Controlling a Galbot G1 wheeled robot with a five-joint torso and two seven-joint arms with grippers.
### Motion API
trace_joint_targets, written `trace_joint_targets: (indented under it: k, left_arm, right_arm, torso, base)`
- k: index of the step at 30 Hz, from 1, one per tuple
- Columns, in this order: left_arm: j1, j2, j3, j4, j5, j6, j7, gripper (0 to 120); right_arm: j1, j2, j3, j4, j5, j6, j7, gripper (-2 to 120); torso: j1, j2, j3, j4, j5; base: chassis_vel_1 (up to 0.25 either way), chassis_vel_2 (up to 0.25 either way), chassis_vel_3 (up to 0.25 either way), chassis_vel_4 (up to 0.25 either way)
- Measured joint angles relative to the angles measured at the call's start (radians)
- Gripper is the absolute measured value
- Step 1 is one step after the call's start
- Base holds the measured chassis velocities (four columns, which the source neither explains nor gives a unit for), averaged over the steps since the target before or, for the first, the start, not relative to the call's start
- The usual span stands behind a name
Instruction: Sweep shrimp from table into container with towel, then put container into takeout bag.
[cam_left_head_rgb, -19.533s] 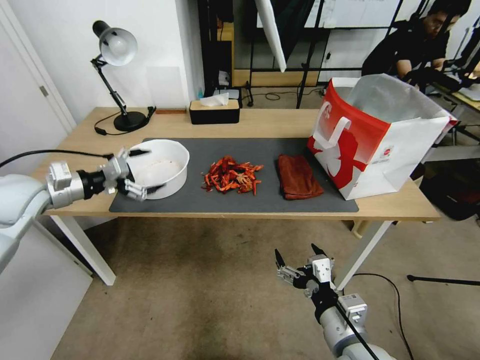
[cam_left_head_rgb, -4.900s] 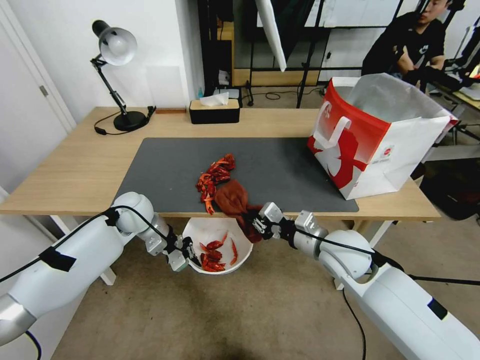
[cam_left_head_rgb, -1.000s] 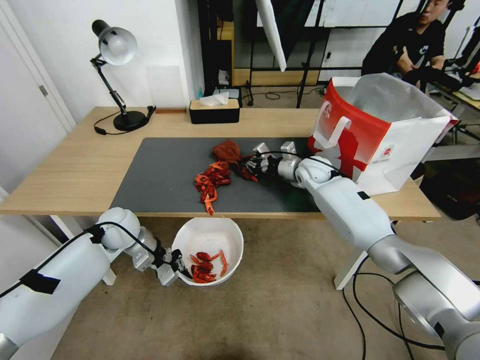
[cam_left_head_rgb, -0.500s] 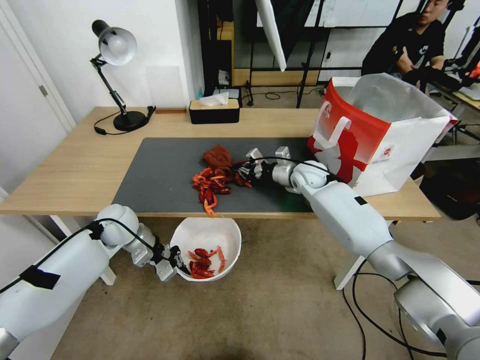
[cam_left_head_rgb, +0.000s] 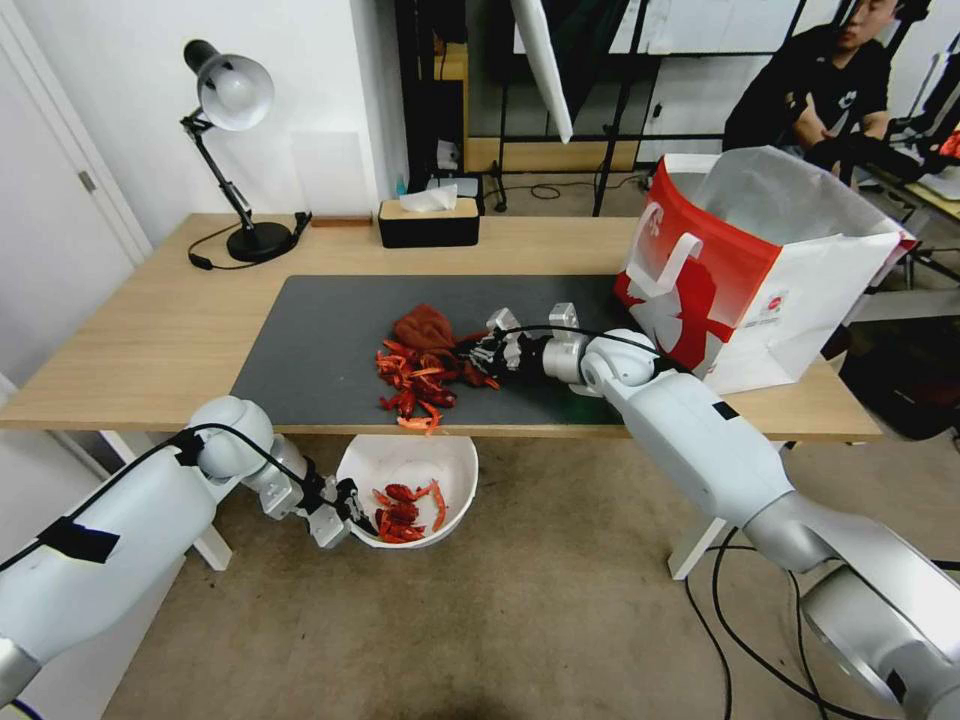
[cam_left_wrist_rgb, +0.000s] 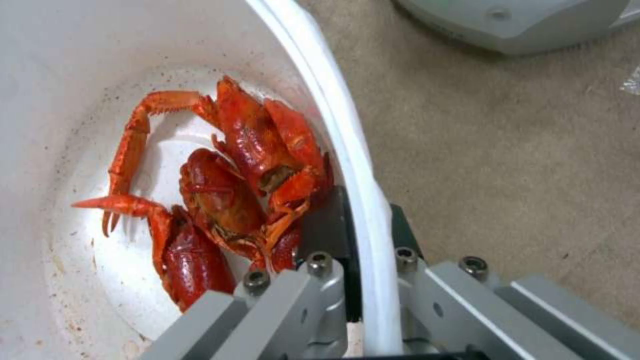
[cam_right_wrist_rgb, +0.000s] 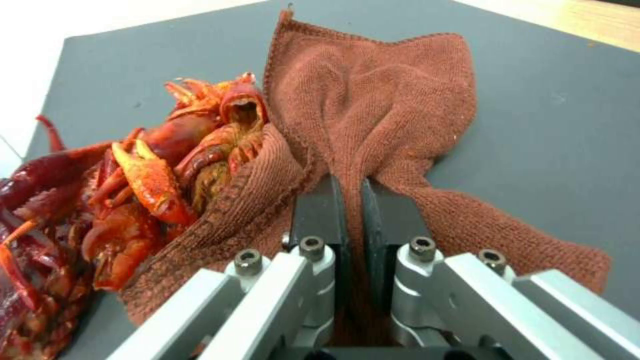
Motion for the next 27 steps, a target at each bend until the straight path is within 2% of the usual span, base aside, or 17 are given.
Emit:
trace_joint_targets:
  k: [27]
  left_arm:
    - [-0.02, -0.001, 0.011, 0.009, -0.003, 0.001, 0.002, 0]
  right_arm:
    - [-0.11, -0.081, -0.003, 0.182, 0.041, -0.009, -0.026, 4]
  torso:
    - [0.0, 0.0, 0.0, -0.0002, 0.0]
  base:
    - [0.0, 0.0, 0.0, 0.0]
